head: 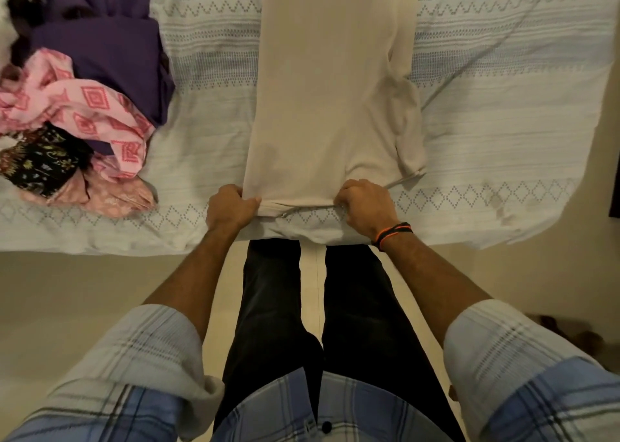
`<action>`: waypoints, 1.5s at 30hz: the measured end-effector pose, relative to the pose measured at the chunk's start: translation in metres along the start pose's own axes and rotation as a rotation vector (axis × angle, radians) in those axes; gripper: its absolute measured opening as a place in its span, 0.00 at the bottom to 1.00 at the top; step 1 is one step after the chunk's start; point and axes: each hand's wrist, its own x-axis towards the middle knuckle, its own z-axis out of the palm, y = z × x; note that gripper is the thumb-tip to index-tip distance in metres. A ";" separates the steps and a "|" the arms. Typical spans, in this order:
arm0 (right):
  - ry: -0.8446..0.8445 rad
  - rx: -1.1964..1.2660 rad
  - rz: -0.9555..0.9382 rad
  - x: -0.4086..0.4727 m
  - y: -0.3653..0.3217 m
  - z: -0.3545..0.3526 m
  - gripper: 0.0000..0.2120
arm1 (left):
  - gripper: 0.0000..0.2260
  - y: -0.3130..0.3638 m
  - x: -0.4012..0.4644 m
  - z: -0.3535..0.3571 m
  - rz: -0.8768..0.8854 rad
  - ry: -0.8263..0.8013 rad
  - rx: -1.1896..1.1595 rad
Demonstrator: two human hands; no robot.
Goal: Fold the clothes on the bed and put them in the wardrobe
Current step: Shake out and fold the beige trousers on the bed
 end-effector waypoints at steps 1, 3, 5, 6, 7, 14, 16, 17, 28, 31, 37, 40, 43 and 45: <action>0.006 0.048 0.036 0.001 -0.002 -0.001 0.11 | 0.18 0.003 -0.001 0.000 -0.005 -0.002 0.027; 0.023 0.170 0.122 0.004 -0.002 -0.004 0.11 | 0.19 0.010 -0.002 0.000 -0.017 -0.004 0.093; 0.066 0.290 0.181 0.005 -0.001 -0.008 0.10 | 0.22 0.019 -0.006 -0.002 -0.011 0.039 0.146; 0.100 0.353 0.203 0.005 -0.001 -0.011 0.10 | 0.24 0.026 -0.009 -0.002 0.011 0.082 0.172; 0.140 0.423 0.227 0.004 0.000 -0.013 0.10 | 0.25 0.033 -0.012 -0.003 0.048 0.126 0.196; 0.282 0.681 0.394 0.008 0.014 -0.034 0.11 | 0.23 0.085 -0.024 -0.001 0.302 0.093 0.082; 0.327 0.700 0.420 0.007 0.025 -0.042 0.12 | 0.21 0.102 -0.027 0.005 0.346 0.003 0.051; 0.362 0.707 0.432 0.005 0.031 -0.047 0.13 | 0.21 0.112 -0.029 0.009 0.368 -0.033 0.051; 0.360 0.652 0.443 0.028 0.117 -0.077 0.27 | 0.23 0.191 -0.039 0.073 0.545 -0.118 0.066; 0.266 0.616 0.408 0.047 0.124 -0.084 0.32 | 0.28 0.199 -0.034 0.085 0.546 -0.109 0.119; 0.055 0.884 0.488 0.068 0.129 -0.087 0.31 | 0.29 0.199 -0.026 0.090 0.512 -0.077 0.094; 0.060 0.894 0.502 0.066 0.125 -0.088 0.28 | 0.28 0.198 -0.023 0.088 0.509 -0.081 0.085; 0.146 0.966 0.482 0.060 0.127 -0.089 0.21 | 0.29 0.198 -0.021 0.088 0.504 -0.083 0.081; 0.158 1.069 0.479 0.058 0.135 -0.087 0.17 | 0.29 0.198 -0.020 0.089 0.505 -0.089 0.072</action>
